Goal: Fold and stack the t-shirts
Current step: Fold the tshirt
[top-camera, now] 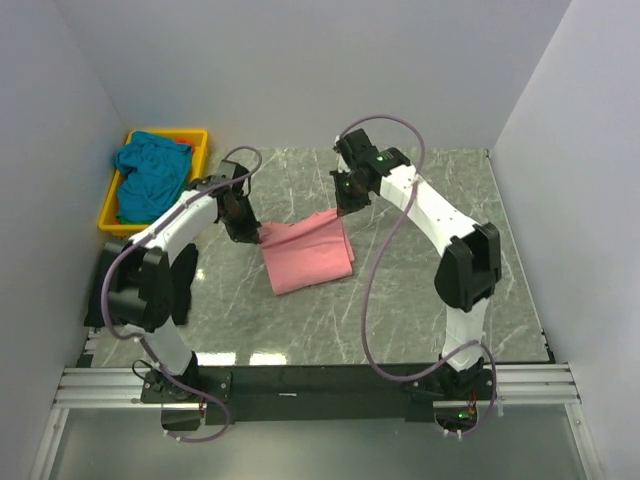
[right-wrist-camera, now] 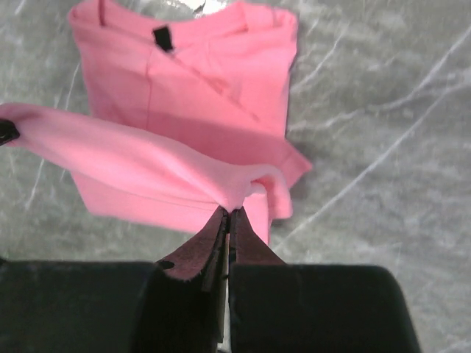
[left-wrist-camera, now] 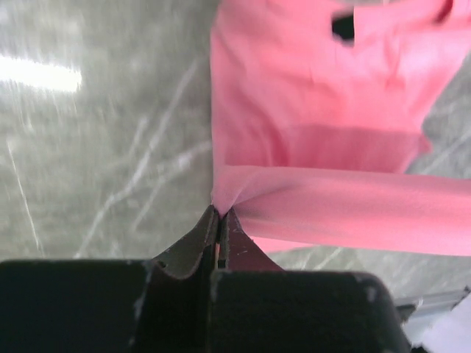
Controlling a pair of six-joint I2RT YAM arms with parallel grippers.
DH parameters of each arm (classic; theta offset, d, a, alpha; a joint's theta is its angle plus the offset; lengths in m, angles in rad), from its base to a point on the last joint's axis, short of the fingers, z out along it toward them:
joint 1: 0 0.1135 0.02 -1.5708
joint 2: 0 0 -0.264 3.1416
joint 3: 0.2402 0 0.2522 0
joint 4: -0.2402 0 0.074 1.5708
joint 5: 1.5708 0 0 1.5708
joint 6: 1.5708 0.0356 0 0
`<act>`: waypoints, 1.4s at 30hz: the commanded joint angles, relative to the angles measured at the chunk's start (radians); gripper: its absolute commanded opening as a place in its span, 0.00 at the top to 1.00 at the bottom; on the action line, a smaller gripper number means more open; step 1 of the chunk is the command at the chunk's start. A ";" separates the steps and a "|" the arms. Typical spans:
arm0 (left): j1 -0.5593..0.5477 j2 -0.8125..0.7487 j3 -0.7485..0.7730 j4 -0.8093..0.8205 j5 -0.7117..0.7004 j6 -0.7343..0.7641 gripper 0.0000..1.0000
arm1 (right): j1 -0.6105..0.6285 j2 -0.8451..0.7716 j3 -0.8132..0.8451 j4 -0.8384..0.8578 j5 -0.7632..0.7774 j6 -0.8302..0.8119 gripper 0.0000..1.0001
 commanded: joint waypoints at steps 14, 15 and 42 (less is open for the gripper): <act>0.053 0.287 0.158 0.170 -0.077 0.064 0.94 | -0.099 0.237 0.074 0.196 -0.009 0.018 1.00; 0.053 0.296 0.161 0.175 -0.071 0.065 0.94 | -0.102 0.243 0.069 0.200 -0.014 0.021 1.00; 0.004 0.285 0.207 0.299 -0.060 0.111 0.87 | -0.183 0.074 -0.303 0.495 -0.048 0.127 1.00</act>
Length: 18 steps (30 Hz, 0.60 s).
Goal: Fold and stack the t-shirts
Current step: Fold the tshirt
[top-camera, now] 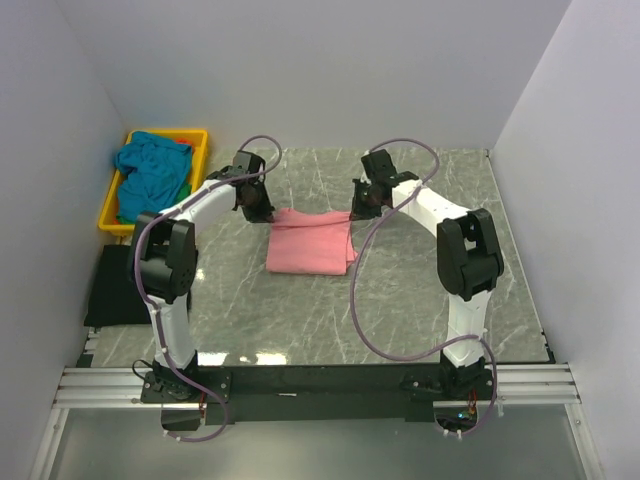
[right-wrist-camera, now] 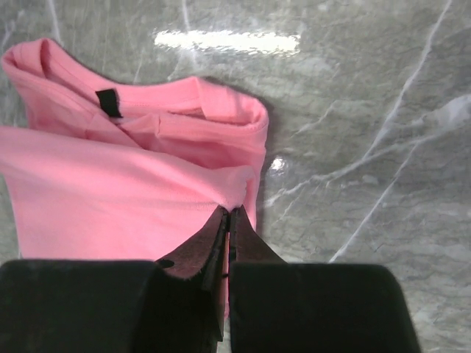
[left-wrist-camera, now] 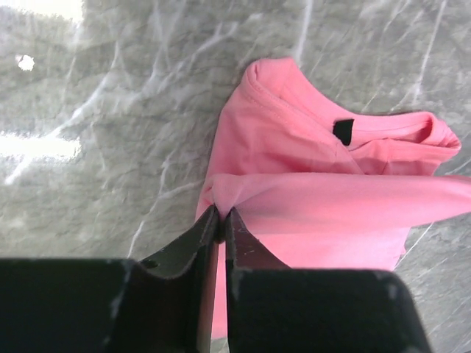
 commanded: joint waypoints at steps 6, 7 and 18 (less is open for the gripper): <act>0.006 0.065 0.055 0.101 -0.066 0.029 0.68 | -0.041 0.025 -0.028 0.086 0.009 0.036 0.84; 0.006 0.068 0.063 0.110 -0.069 0.034 0.62 | -0.043 0.026 -0.029 0.090 0.007 0.041 0.82; -0.011 -0.174 -0.075 0.162 -0.141 0.069 0.29 | -0.047 -0.193 -0.189 0.272 -0.054 0.027 0.63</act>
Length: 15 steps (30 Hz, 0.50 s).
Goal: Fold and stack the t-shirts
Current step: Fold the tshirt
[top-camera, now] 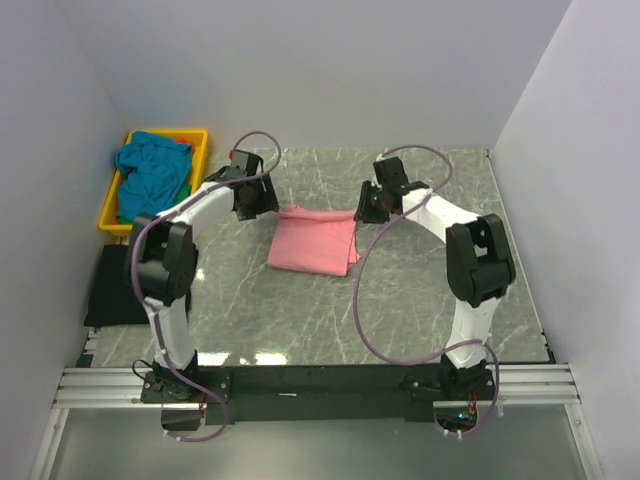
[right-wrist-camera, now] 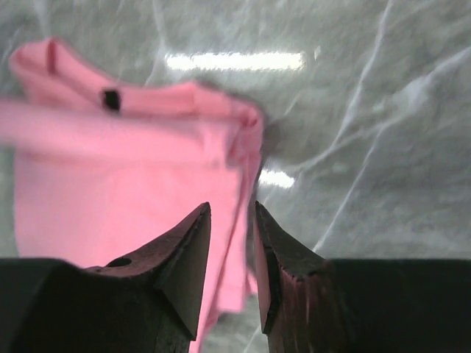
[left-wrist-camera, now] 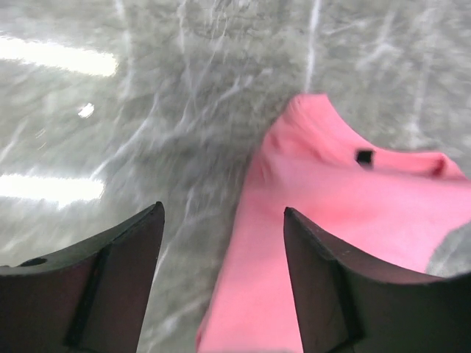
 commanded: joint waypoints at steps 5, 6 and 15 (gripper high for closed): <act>-0.011 -0.329 -0.206 0.163 -0.013 0.058 0.27 | -0.003 -0.145 -0.141 0.300 -0.351 -0.030 0.63; -0.011 -0.331 -0.226 0.194 0.002 0.074 0.28 | -0.005 -0.133 -0.142 0.340 -0.389 -0.024 0.63; -0.031 -0.064 -0.011 0.268 0.263 0.078 0.51 | -0.042 0.080 -0.079 0.530 -0.571 0.122 0.62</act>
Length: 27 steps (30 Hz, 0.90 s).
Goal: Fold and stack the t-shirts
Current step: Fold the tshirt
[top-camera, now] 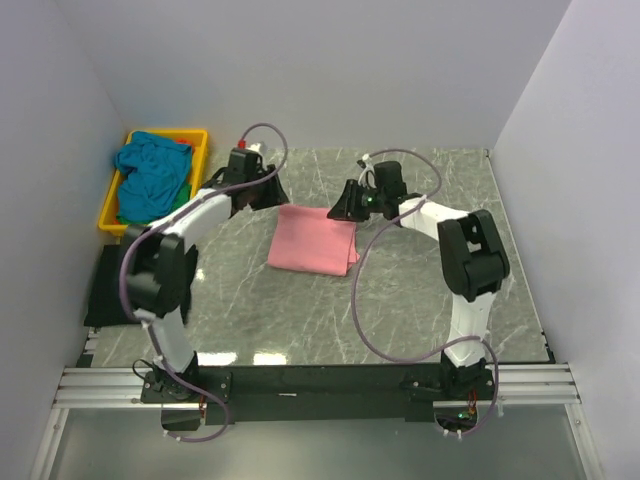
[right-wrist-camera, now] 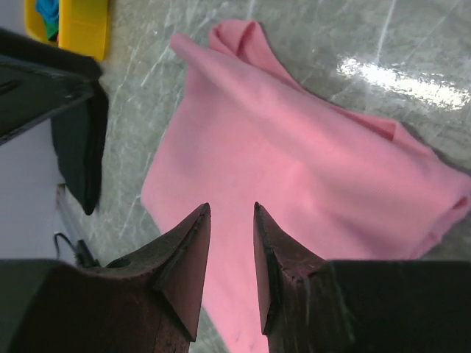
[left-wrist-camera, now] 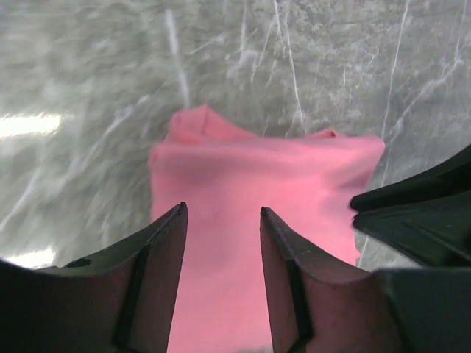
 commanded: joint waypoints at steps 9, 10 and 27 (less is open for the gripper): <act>-0.006 0.462 0.420 0.037 0.155 0.022 0.53 | -0.144 0.262 0.038 0.363 -0.155 0.350 0.63; -0.004 0.485 0.431 0.034 0.161 0.016 0.53 | -0.156 0.281 0.038 0.370 -0.152 0.387 0.63; 0.066 0.296 0.331 -0.009 0.017 -0.088 0.46 | -0.176 0.101 0.093 0.160 -0.142 0.274 0.62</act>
